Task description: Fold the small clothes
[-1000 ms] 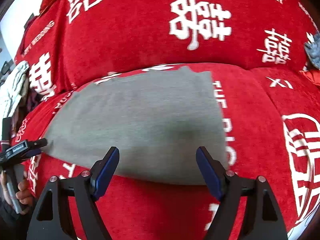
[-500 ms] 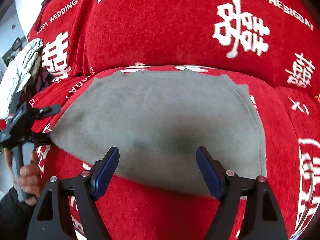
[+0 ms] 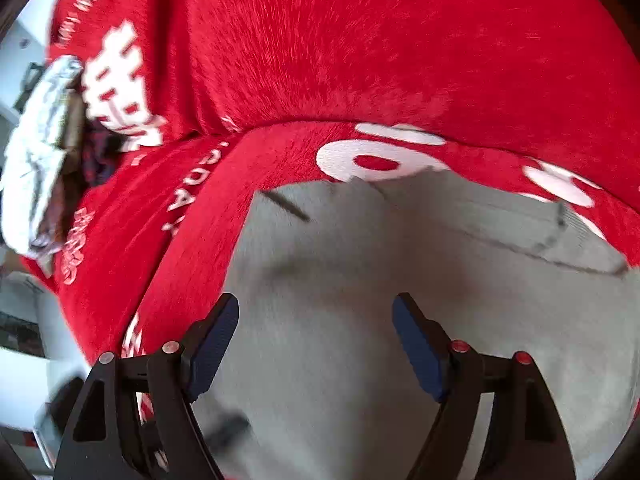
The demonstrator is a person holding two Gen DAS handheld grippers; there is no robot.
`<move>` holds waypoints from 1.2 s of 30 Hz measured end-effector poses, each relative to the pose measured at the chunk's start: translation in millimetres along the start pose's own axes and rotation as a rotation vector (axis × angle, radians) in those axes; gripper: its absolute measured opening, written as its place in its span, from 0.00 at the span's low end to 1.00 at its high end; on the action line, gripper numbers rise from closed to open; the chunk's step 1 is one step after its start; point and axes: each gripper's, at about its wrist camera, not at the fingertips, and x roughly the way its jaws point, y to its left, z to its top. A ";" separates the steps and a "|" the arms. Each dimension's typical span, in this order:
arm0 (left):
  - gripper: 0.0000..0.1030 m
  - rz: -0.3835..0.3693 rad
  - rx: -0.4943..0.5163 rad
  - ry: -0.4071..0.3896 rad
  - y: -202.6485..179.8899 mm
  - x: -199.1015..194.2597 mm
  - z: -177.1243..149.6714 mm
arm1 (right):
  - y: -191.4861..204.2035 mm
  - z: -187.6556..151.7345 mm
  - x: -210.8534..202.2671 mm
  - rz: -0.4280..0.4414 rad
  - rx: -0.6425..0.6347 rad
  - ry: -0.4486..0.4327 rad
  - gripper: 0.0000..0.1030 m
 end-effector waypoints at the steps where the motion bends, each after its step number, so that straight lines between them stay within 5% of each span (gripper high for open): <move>1: 0.22 0.015 0.016 -0.006 -3.3 -0.3 -1.1 | 6.0 5.6 9.5 0.006 0.010 0.027 0.80; 4: 0.22 0.046 0.047 -0.008 -8.5 -0.8 -1.8 | 28.3 18.5 40.6 0.002 0.027 0.110 0.81; 6: 0.22 0.053 0.050 -0.006 -7.8 -1.5 -1.8 | 46.4 22.1 56.2 -0.055 -0.004 0.132 0.97; 10: 0.22 0.049 0.027 -0.001 -3.6 -0.3 -2.1 | 75.7 11.8 80.3 -0.231 -0.170 0.157 0.98; 13: 0.22 0.062 0.033 -0.006 -4.9 -1.1 -3.3 | 79.0 0.1 77.7 -0.287 -0.244 0.124 0.83; 15: 0.22 0.090 0.055 -0.020 -9.8 -2.1 -4.9 | 63.3 1.2 62.4 -0.299 -0.208 0.099 0.35; 16: 0.22 0.105 0.073 -0.029 -13.9 -3.6 -5.9 | 55.2 2.2 57.0 -0.283 -0.187 0.099 0.25; 18: 0.16 0.125 0.109 -0.040 -22.0 -6.9 -7.3 | 38.0 2.1 44.8 -0.182 -0.147 0.094 0.22; 36: 0.16 0.224 0.294 -0.024 -79.8 -13.5 -4.5 | -8.2 4.3 -32.7 0.114 -0.064 -0.078 0.21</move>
